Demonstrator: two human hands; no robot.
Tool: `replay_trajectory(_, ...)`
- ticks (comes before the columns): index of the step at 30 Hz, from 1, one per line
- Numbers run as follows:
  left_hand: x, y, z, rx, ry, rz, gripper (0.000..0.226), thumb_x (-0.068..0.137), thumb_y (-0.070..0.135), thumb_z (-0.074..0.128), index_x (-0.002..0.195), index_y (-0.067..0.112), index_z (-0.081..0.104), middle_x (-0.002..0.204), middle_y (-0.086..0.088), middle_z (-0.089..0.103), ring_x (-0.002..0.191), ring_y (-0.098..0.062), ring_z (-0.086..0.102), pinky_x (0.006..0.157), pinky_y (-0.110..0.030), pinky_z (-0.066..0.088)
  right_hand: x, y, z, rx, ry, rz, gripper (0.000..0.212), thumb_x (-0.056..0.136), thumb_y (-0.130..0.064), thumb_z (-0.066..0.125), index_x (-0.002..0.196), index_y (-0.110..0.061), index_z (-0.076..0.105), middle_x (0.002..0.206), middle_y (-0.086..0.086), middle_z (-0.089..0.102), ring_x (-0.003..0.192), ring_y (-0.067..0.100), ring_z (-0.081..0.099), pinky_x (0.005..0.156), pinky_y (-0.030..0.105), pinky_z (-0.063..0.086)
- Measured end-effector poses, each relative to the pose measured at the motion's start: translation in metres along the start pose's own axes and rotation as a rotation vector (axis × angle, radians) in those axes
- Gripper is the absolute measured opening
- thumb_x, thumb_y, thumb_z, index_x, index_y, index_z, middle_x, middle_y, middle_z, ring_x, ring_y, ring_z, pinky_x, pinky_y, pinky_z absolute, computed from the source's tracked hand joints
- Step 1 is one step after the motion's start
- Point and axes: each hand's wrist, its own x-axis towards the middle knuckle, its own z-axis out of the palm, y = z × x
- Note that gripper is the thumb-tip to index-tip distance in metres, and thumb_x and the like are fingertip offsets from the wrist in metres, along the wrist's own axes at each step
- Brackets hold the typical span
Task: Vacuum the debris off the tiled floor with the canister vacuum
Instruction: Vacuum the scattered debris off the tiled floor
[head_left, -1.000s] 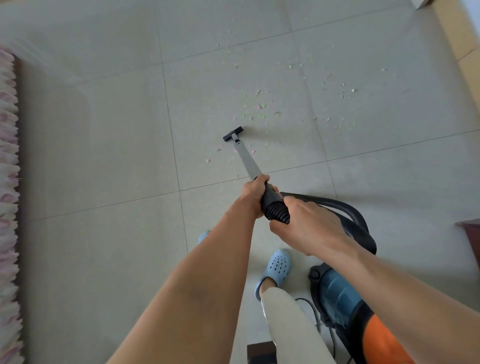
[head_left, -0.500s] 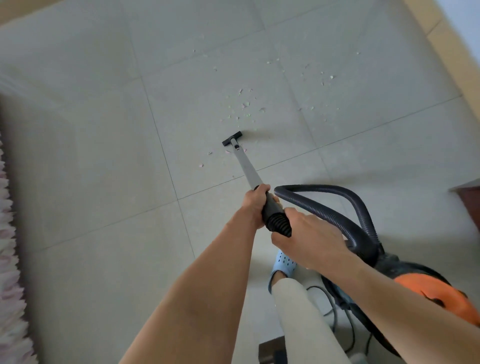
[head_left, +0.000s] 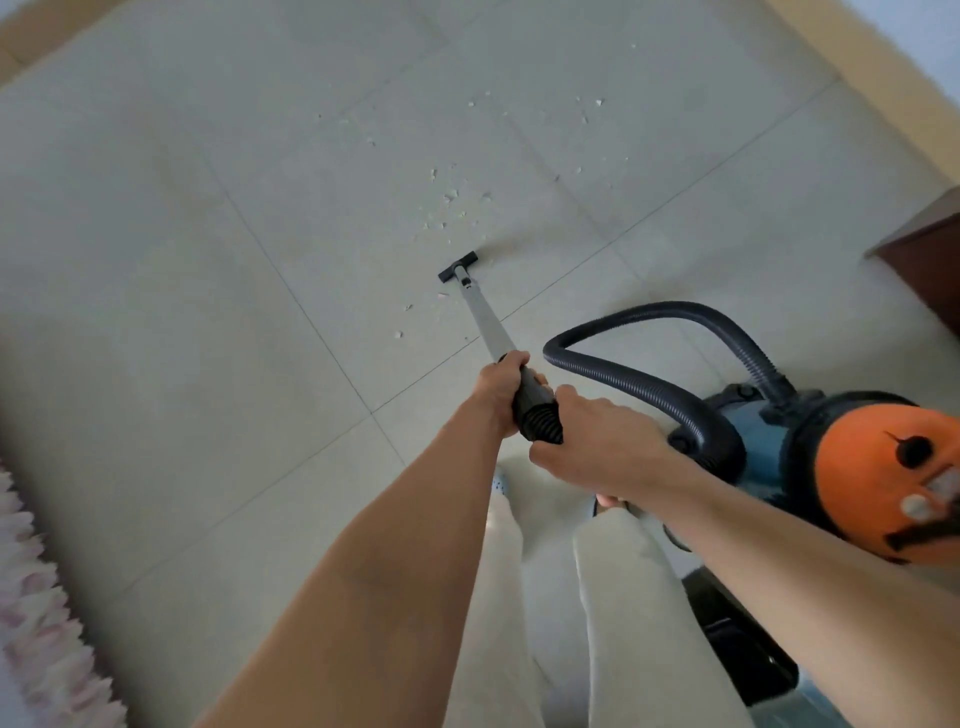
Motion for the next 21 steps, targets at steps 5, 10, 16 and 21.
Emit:
replay_trajectory(5,-0.004,-0.004,-0.035,0.077,-0.018,-0.026,0.016,0.097,0.017,0.053,0.093,0.004,0.046,0.064,-0.007,0.049,0.051,-0.019,0.05,0.042,-0.023,0.05,-0.011,-0.028,0.03,0.033,0.008,0.046,0.03,0.094,-0.037,0.052,0.112,-0.016,0.042,0.079,-0.003,0.054,0.059,0.015,0.053,0.064,0.031,0.044)
replay_trajectory(10,-0.009,-0.014,-0.057,0.125,-0.018,-0.037,0.015,0.098,0.016,0.052,0.094,0.004,0.044,0.064,-0.008,0.047,0.051,-0.019,0.048,0.04,-0.021,0.049,-0.021,-0.044,0.056,0.1,-0.004,0.086,0.027,0.094,-0.035,0.051,0.108,-0.016,0.039,0.074,-0.004,0.054,0.051,0.012,0.049,0.055,0.03,0.036)
replay_trajectory(16,-0.017,-0.026,-0.081,0.152,-0.041,-0.042,0.016,0.097,0.017,0.053,0.092,0.004,0.045,0.059,-0.008,0.051,0.044,-0.018,0.05,0.044,-0.023,0.049,-0.036,-0.061,0.08,0.125,0.005,0.109,0.028,0.096,-0.037,0.051,0.109,-0.017,0.035,0.086,-0.001,0.055,0.05,0.012,0.042,0.063,0.032,0.042)
replay_trajectory(21,-0.025,-0.032,-0.111,0.204,-0.065,-0.015,0.018,0.097,0.017,0.053,0.087,0.005,0.046,0.051,-0.007,0.054,0.039,-0.018,0.052,0.047,-0.025,0.048,-0.047,-0.085,0.106,0.141,0.066,0.114,0.029,0.095,-0.037,0.051,0.106,-0.017,0.032,0.073,-0.005,0.045,0.049,0.011,0.041,0.054,0.029,0.033)
